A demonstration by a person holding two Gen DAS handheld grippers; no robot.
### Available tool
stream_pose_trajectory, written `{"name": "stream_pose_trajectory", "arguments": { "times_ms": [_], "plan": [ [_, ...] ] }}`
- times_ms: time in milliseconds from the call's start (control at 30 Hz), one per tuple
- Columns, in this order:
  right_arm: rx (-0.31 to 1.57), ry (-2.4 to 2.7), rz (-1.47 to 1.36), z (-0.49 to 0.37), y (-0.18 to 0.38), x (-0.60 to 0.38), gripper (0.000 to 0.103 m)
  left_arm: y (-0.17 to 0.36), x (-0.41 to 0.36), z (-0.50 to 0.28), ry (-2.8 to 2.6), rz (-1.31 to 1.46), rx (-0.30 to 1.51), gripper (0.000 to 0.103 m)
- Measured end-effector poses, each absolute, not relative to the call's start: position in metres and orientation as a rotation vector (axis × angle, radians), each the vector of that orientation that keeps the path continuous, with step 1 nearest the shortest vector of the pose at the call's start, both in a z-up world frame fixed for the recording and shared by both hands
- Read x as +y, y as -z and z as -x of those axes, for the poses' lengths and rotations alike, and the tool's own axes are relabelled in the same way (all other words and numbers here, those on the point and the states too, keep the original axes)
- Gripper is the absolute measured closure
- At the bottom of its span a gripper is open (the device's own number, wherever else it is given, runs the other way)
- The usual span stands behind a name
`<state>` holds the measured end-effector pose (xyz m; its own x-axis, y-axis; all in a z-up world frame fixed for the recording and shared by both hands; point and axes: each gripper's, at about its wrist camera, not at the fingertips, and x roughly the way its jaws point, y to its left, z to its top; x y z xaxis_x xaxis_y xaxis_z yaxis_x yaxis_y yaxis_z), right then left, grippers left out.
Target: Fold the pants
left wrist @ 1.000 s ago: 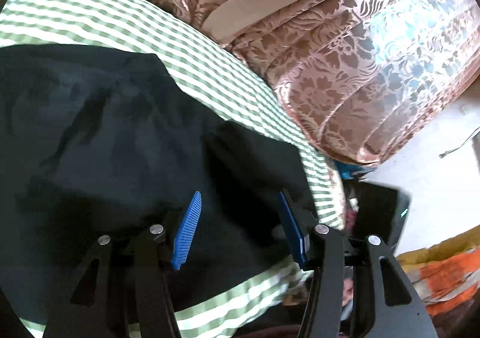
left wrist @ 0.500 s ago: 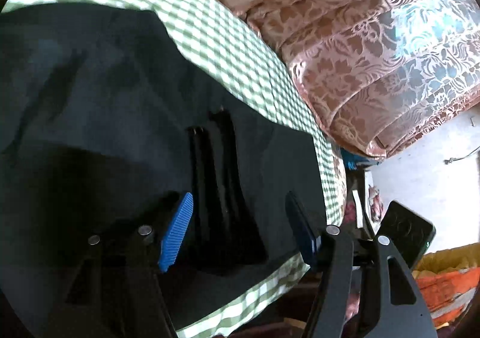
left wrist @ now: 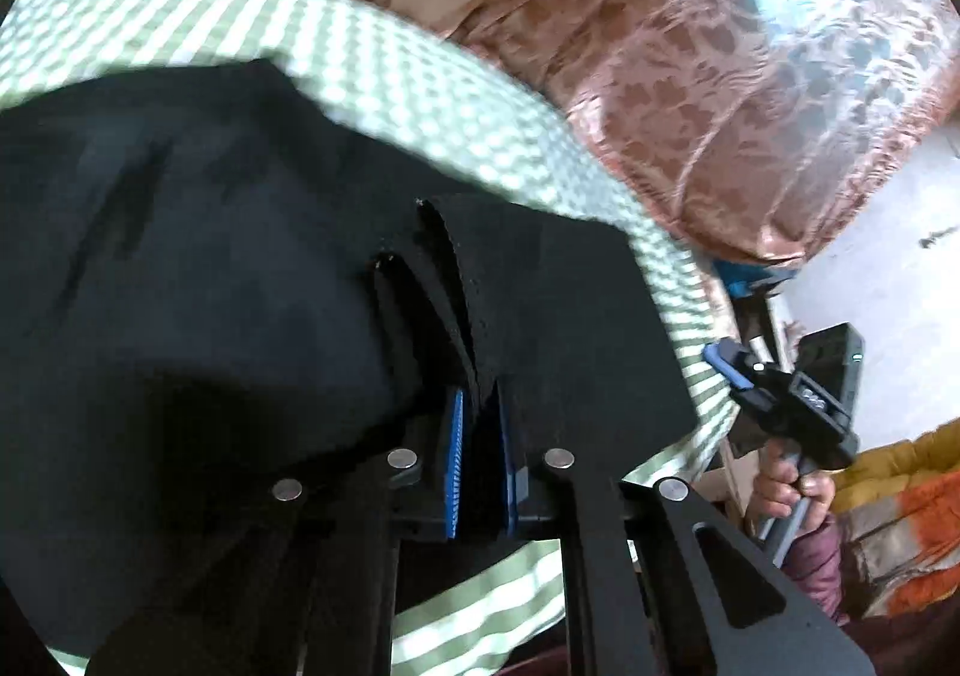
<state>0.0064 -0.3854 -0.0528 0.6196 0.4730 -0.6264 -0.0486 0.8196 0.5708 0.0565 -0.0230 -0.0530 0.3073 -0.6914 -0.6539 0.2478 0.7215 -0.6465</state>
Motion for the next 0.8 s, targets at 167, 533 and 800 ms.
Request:
{"name": "stream_pose_trajectory", "arguments": {
  "times_ms": [167, 533, 800],
  "plan": [
    [0.998, -0.245, -0.387, -0.006, 0.084, -0.373, 0.082, 0.059, -0.029, -0.053, 0.646, 0.443, 1.083, 0.094],
    [0.884, -0.316, -0.354, -0.039, 0.038, -0.349, 0.066, 0.049, 0.001, -0.071, 0.698, 0.643, 1.025, 0.041],
    [0.887, -0.265, -0.345, -0.094, 0.051, -0.327, 0.066, 0.057, -0.016, -0.117, 0.702, 0.736, 1.092, 0.038]
  ]
}}
